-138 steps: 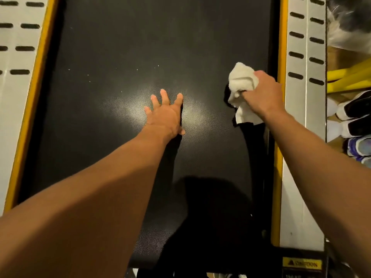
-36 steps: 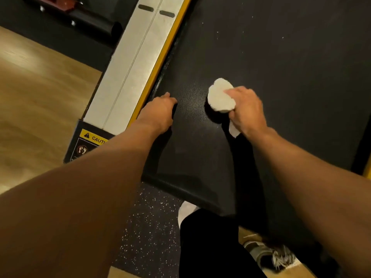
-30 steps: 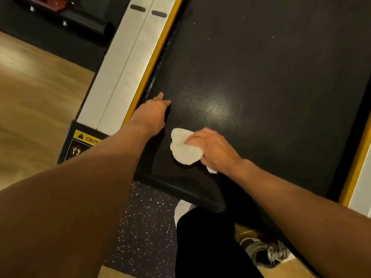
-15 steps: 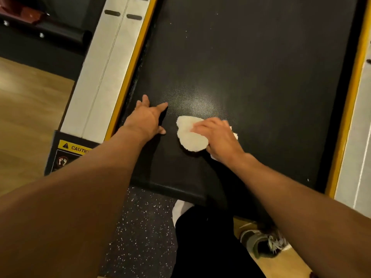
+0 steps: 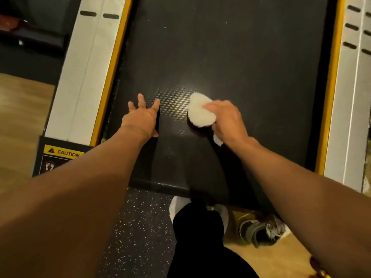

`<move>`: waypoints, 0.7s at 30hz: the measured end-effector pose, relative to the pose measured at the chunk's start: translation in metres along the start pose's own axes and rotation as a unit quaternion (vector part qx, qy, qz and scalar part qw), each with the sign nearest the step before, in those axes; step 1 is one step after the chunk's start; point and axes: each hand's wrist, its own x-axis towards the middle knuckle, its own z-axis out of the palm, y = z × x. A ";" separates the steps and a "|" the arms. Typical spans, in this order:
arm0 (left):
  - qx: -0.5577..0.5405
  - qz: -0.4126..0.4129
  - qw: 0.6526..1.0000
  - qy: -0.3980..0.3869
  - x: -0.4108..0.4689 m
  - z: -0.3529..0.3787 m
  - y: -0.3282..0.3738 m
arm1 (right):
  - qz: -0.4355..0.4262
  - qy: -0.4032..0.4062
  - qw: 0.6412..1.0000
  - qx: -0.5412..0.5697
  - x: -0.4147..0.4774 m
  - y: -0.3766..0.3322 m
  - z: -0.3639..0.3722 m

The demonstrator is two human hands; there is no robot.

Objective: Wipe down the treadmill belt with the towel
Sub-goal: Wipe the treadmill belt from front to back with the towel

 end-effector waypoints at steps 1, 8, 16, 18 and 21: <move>0.002 -0.001 1.000 0.000 0.000 0.000 0.001 | 0.036 0.026 0.999 -0.017 0.014 0.010 -0.006; 0.006 -0.014 1.000 0.023 -0.005 0.004 0.014 | -0.066 -0.007 0.998 0.019 -0.047 -0.002 0.015; 0.007 0.072 0.996 0.061 -0.007 0.019 0.068 | 0.068 0.066 0.995 -0.038 -0.014 0.065 -0.031; 0.027 0.047 0.998 0.031 -0.008 0.022 0.077 | 0.023 0.040 0.999 -0.024 -0.039 0.056 -0.016; 0.034 0.029 0.999 0.024 -0.012 0.022 0.092 | -0.072 -0.028 0.997 -0.027 -0.082 0.056 -0.002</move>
